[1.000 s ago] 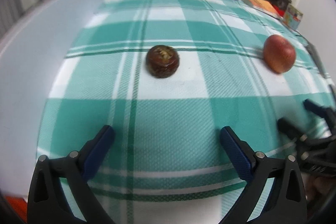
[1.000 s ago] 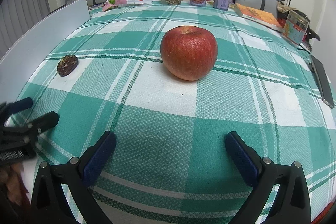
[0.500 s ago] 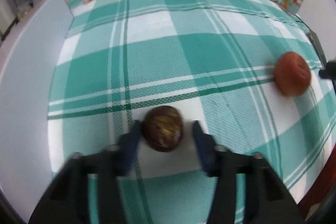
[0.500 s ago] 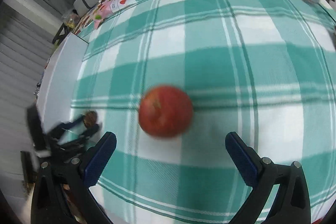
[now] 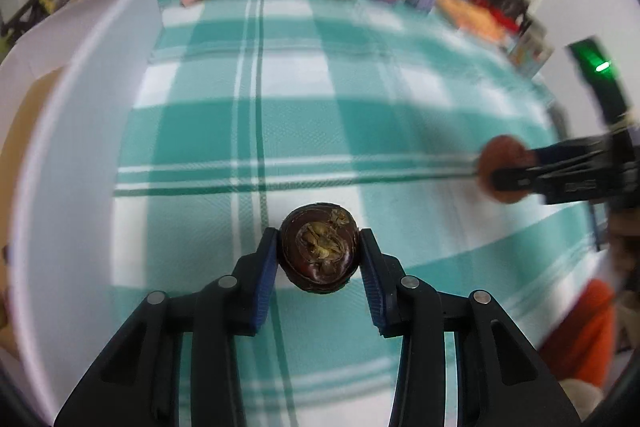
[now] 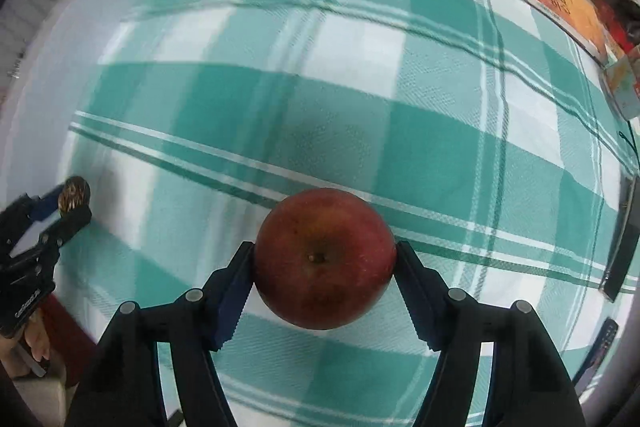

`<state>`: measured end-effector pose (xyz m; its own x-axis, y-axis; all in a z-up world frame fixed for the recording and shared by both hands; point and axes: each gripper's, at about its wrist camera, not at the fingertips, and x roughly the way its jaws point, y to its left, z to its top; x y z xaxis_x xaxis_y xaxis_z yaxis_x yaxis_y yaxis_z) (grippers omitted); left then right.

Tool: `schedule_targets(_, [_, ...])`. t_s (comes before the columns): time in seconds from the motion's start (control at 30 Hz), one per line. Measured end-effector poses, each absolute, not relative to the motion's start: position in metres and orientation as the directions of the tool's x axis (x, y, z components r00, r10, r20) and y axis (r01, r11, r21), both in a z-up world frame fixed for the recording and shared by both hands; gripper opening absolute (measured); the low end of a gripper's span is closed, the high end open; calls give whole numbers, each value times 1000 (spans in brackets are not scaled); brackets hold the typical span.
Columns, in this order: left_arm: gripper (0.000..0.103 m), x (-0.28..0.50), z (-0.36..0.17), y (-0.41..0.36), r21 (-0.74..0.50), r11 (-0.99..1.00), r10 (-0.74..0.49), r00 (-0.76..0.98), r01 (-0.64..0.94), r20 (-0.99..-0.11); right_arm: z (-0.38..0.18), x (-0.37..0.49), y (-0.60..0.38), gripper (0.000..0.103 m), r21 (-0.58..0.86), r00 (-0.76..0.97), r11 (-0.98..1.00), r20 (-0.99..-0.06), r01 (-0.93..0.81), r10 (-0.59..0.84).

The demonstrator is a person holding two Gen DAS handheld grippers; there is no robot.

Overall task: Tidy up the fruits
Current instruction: 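Carry the apple and passion fruit over the white box and open both tools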

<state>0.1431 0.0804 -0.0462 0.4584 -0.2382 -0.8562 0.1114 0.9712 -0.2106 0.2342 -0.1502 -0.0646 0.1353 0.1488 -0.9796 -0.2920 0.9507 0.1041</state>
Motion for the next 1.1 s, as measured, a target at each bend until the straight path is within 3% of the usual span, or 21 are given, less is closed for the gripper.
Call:
schedule_targets(0.1, [40,127,9,116,-265,958,-281,529,108,-801,-13,237,-115,69,198,194,918,-941,-344,276])
schedule_targets(0.23, [40,120,66,195,-289,957,-232,621,10,-748,53,244,-33,69,285,242,835,-869,-470,432])
schedule_targets(0.43, [40,134,47,330,-210,934,3,593,-290,-805,76,245,113,69,315,185,699,-821,-642,541])
schedule_targets(0.57, [40,150,-4,389,-140,892,98,487,-430,-868,45,248,202,69,253,141,633,-852,-731,504])
schedule_targets(0.87, [42,175,-93,421,-106,856,54,291,-506,-955,-64,256,282,69,-10,135,566,-974,-824,180])
schedule_targets(0.93, [45,175,-99,422,-97,852,51,266,-515,-963,-75,258,285,70,-42,141,556,-981,-830,136])
schedule_targets(1.0, [63,174,-98,424,-93,846,59,265,-525,-962,-72,259,280,70,-54,168,563,-974,-825,153])
schedule_targets(1.1, [67,162,-81,421,-97,852,92,328,-514,-940,-46,263,264,88,-10,183,604,-957,-797,226])
